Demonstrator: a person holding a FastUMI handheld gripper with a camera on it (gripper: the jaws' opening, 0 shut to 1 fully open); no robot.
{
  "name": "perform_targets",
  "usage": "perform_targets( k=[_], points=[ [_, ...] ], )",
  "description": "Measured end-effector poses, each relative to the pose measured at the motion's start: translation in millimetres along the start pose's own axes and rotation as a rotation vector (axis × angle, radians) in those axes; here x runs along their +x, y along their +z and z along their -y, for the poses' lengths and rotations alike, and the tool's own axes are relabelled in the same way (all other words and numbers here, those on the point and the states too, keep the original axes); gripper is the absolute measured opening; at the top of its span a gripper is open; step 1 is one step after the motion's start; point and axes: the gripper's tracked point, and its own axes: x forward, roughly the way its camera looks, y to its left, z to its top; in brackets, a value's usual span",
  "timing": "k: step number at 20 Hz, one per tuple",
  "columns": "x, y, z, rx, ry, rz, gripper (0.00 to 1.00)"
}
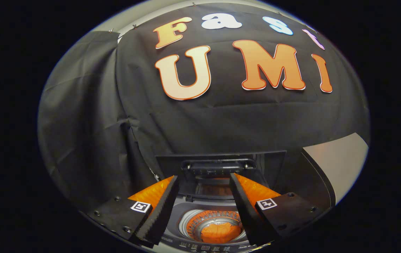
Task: Put the clothes into the washing machine and then close the washing machine lid.
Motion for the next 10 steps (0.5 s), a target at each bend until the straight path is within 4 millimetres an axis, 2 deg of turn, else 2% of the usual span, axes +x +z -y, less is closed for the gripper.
perform_targets(
  k=[4,7,10],
  points=[
    [43,28,27,0.058,-0.063,-0.030,0.98],
    [79,37,50,0.037,-0.099,-0.071,0.98],
    [108,47,70,-0.008,-0.121,-0.072,0.98]
  ],
)
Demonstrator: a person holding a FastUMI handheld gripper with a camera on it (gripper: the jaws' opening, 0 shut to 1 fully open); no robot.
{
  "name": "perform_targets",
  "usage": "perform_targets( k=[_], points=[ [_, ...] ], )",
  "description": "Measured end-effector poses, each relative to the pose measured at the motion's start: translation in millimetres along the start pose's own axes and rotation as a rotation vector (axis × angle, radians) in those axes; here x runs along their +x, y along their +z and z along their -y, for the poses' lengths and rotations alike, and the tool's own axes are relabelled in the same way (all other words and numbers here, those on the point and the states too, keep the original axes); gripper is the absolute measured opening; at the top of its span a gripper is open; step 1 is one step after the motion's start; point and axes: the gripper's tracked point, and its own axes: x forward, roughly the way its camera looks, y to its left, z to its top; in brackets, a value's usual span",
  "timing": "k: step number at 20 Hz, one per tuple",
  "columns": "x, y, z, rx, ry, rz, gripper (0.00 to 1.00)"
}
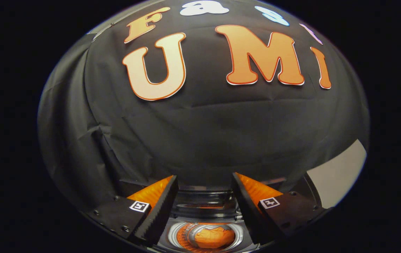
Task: Put the clothes into the washing machine and then close the washing machine lid.
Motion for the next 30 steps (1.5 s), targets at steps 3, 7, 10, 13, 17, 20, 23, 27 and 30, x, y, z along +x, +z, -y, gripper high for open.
perform_targets(
  k=[3,7,10,13,17,20,23,27,30],
  points=[
    [21,-1,12,-0.012,-0.010,-0.022,0.98],
    [39,-5,16,-0.028,-0.006,-0.053,0.98],
    [45,-12,17,-0.037,-0.015,-0.075,0.98],
    [47,-30,17,-0.011,-0.012,-0.124,0.99],
    [49,-26,18,-0.015,-0.002,-0.103,0.98],
    [44,-28,17,-0.017,0.003,-0.086,0.99],
    [29,-32,16,-0.026,0.010,-0.056,0.99],
    [1,-44,12,-0.034,0.020,-0.034,0.99],
    [-18,-56,10,-0.036,0.029,-0.032,0.98]
  ],
)
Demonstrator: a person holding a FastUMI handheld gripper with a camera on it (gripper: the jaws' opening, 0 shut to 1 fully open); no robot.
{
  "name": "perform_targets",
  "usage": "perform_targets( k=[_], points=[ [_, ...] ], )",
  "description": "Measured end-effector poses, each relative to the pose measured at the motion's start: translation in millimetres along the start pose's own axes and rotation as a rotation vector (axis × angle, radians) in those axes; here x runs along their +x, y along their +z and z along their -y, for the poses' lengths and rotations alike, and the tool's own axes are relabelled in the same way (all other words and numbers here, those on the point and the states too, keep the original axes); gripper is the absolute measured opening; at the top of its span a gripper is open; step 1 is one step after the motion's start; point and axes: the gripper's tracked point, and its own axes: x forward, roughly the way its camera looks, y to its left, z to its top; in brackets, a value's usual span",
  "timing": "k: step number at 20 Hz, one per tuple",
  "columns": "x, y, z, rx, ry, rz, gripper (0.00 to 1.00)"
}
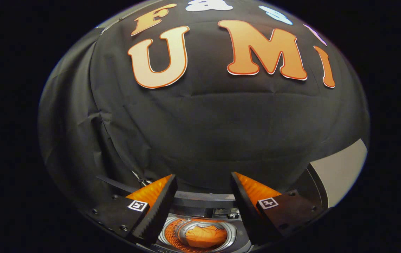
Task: Put the clothes into the washing machine and then close the washing machine lid.
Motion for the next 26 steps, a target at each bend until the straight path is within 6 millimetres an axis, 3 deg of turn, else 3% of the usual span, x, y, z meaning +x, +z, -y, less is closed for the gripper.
perform_targets(
  k=[6,8,10,14,18,22,26],
  points=[
    [-40,-40,-6,-0.004,0.011,-0.011,0.99],
    [-57,-66,-7,0.005,0.019,-0.040,0.98],
    [-72,-105,-10,0.021,0.022,-0.107,0.98],
    [-91,-167,-1,0.030,0.016,-0.176,0.99],
    [-104,-195,4,0.074,0.020,-0.214,0.99],
    [-107,-181,2,0.085,0.018,-0.201,0.99],
    [-117,-147,-16,0.046,0.052,-0.140,0.99]
  ],
)
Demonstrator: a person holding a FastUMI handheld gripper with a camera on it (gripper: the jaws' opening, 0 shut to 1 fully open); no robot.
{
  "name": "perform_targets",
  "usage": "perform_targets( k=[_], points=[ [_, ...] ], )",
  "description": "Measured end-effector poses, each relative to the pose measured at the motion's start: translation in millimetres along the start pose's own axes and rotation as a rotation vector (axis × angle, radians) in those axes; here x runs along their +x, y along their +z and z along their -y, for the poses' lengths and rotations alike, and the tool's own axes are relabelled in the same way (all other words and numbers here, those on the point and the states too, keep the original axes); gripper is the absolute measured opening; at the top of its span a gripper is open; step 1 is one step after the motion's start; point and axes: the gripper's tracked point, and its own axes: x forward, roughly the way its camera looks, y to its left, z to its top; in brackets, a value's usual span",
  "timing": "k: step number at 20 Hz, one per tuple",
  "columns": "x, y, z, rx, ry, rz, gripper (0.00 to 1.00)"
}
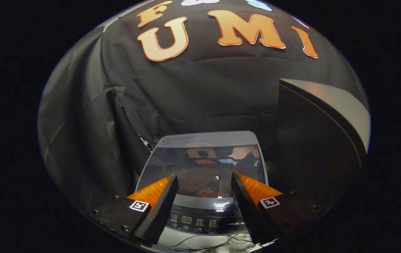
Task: Put the clothes into the washing machine and then close the washing machine lid.
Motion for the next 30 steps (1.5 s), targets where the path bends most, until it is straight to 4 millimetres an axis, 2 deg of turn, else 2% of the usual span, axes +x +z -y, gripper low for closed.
perform_targets(
  k=[3,6,11,13,15,21,27,30],
  points=[
    [-13,35,-17,-0.019,0.029,0.073,0.99],
    [-40,76,-30,-0.032,0.066,0.173,0.99],
    [-125,139,-38,-0.103,0.096,0.315,0.98],
    [-171,166,-29,-0.123,0.108,0.388,0.98],
    [-207,182,-11,-0.145,0.098,0.437,0.98],
    [-317,198,71,-0.231,0.010,0.544,0.98],
    [-401,186,157,-0.169,-0.045,0.599,0.98],
    [-433,174,204,-0.145,-0.094,0.622,0.98]
  ],
)
